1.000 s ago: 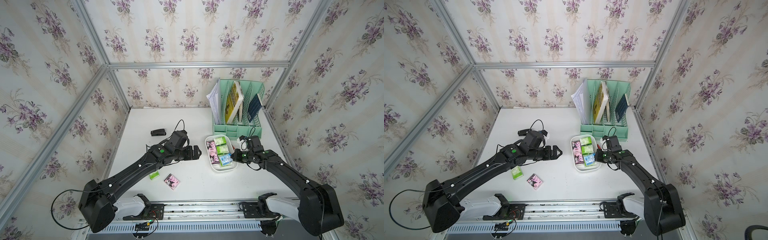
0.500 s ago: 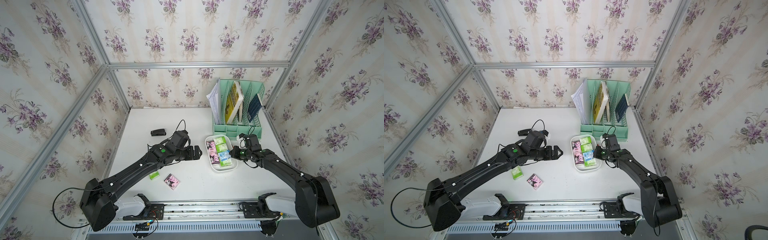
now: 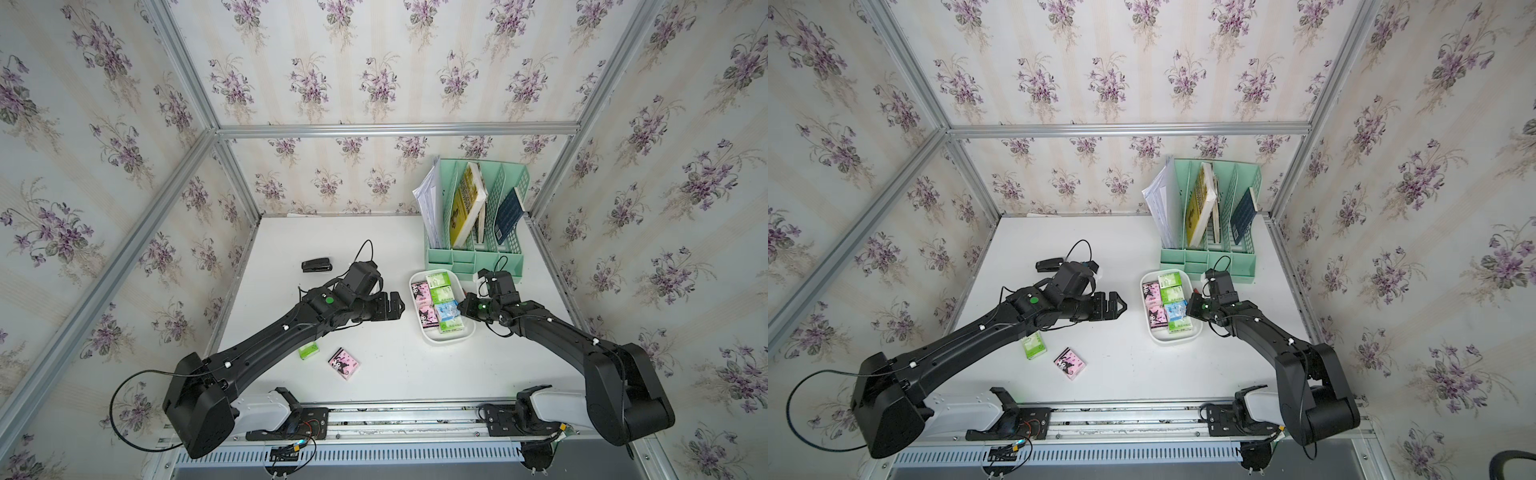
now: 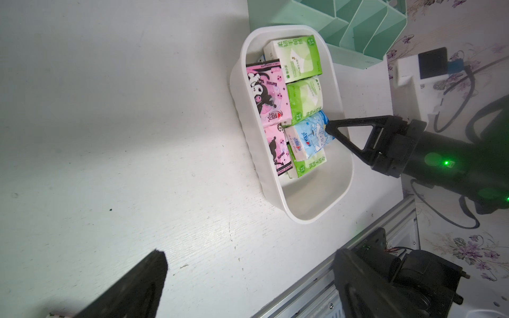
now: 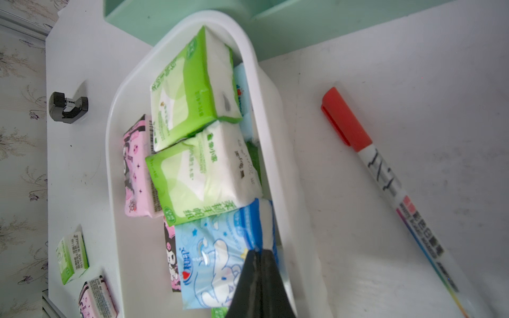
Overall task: Put the pocket tissues into the storage box
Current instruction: Place the pocket tissues in the storage box, then pick up the pocket tissues from the center of the board.
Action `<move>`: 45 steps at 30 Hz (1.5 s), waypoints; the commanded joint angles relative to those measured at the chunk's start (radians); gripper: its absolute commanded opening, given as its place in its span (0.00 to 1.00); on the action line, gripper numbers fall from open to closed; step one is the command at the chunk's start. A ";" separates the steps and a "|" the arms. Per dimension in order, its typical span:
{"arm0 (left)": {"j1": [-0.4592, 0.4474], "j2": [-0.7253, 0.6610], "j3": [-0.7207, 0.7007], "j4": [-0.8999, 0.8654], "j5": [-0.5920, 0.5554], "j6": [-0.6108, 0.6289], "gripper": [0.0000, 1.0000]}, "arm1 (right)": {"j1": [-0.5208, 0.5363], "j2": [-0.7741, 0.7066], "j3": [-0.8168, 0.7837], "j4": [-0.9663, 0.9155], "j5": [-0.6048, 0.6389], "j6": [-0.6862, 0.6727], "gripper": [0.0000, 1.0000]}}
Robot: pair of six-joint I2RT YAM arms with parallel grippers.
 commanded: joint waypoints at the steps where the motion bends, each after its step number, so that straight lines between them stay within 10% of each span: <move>1: 0.000 0.000 0.011 -0.005 -0.010 0.011 0.99 | 0.001 -0.024 0.014 0.021 0.031 -0.002 0.21; 9: -0.002 -0.009 0.013 -0.001 -0.012 0.000 0.99 | 0.001 -0.136 0.059 -0.060 0.028 -0.029 0.56; 16: 0.038 -0.063 0.002 -0.114 -0.093 0.003 0.99 | 0.049 -0.218 0.100 -0.083 -0.035 -0.083 0.62; 22: 0.245 -0.227 -0.113 -0.174 -0.046 -0.016 0.99 | 0.281 -0.191 0.130 -0.026 -0.035 -0.135 0.68; 32: 0.586 -0.433 -0.195 -0.335 0.018 0.079 0.99 | 0.645 0.196 0.350 -0.010 -0.006 -0.214 0.70; 45: 0.793 -0.510 -0.240 -0.389 0.108 0.128 0.99 | 0.796 0.593 0.652 -0.102 -0.081 -0.275 0.65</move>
